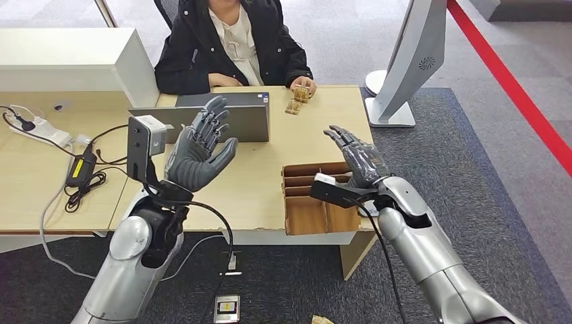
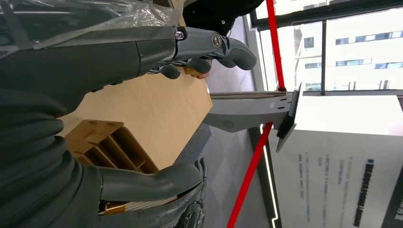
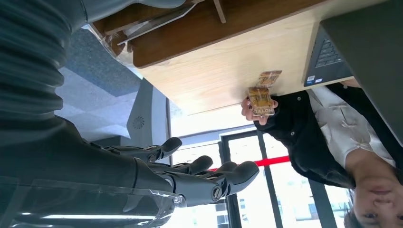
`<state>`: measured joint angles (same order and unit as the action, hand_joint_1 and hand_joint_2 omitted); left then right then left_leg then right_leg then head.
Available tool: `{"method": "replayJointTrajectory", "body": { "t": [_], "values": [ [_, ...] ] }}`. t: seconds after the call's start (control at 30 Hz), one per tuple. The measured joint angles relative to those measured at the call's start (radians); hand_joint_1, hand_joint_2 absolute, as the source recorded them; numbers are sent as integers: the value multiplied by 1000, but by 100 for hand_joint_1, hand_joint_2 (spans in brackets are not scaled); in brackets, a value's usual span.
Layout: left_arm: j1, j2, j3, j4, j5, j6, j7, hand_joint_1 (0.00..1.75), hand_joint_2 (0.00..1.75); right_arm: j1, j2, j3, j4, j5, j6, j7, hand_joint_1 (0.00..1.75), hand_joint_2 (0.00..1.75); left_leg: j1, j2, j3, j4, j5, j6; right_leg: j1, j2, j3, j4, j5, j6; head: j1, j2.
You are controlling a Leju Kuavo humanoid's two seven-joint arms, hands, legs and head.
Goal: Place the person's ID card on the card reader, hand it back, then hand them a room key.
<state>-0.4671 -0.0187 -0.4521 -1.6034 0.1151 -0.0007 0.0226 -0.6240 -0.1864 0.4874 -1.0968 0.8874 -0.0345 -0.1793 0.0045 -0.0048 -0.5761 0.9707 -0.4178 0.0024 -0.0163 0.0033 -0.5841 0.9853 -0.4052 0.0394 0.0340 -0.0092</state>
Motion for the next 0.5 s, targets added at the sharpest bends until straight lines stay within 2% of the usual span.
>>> {"method": "replayJointTrajectory", "body": {
  "t": [0.27,0.5],
  "values": [
    [10,0,1,-1,0,0,7,0,175,5,-14,-8,15,1,-11,6,0,175,0,0,0,0,0,0,0,0,0,0,0,0,0,0],
    [10,0,1,-3,-2,-1,10,0,175,7,-17,-18,27,-2,-64,8,0,175,0,0,0,0,0,0,0,0,0,0,0,0,0,0]
  ]
}}
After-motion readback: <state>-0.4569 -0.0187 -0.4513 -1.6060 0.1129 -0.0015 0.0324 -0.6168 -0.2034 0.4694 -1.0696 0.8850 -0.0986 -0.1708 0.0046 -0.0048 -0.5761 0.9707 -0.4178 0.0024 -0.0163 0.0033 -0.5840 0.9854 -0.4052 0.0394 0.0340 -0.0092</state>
